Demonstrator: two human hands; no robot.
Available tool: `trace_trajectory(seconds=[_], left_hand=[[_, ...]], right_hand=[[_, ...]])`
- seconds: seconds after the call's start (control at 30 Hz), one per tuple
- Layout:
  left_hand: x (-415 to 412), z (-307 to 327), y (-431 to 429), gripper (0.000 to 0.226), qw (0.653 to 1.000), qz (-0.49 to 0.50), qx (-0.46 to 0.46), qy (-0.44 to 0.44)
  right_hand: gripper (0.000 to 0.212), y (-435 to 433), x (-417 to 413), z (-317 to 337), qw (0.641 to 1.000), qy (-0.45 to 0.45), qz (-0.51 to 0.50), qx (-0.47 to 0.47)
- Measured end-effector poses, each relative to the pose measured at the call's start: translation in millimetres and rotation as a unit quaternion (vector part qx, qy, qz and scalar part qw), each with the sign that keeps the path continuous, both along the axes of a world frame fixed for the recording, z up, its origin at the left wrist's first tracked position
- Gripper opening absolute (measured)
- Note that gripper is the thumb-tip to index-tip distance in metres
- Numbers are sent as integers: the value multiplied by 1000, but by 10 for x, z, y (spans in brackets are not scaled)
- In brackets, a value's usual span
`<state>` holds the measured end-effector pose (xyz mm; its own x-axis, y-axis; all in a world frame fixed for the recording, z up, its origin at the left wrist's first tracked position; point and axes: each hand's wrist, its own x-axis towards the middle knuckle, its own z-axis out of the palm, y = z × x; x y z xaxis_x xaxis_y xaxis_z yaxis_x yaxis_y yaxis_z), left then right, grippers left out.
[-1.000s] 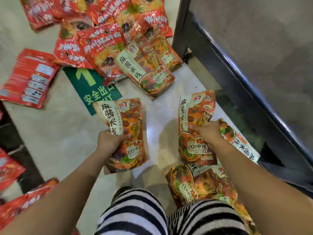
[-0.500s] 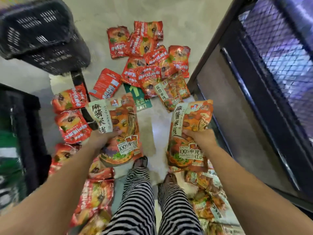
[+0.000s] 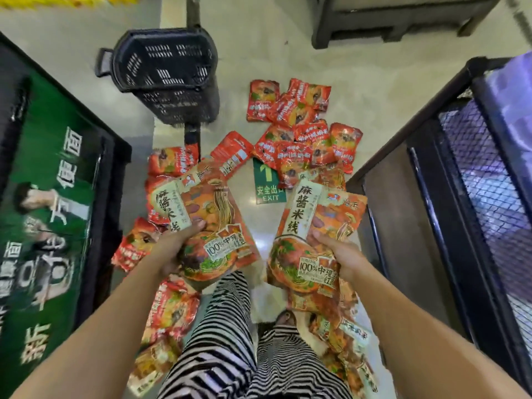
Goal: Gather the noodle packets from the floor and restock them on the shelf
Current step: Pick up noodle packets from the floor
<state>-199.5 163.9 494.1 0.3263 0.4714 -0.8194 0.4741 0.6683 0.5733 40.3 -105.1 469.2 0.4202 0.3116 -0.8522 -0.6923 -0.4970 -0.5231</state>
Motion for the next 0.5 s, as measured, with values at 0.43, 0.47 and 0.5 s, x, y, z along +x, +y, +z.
trace_trajectory(seconds=[0.43, 0.47, 0.5], left_hand=[[88, -162, 2128, 85, 996, 32, -67, -40], [158, -156, 2298, 85, 996, 32, -65, -42], [237, -139, 2466, 90, 997, 30, -60, -37]], right_hand=[[70, 2454, 528, 185, 999, 37, 19, -24], [73, 2632, 599, 181, 999, 33, 21, -25], [79, 2790, 676, 134, 999, 29, 24, -24]])
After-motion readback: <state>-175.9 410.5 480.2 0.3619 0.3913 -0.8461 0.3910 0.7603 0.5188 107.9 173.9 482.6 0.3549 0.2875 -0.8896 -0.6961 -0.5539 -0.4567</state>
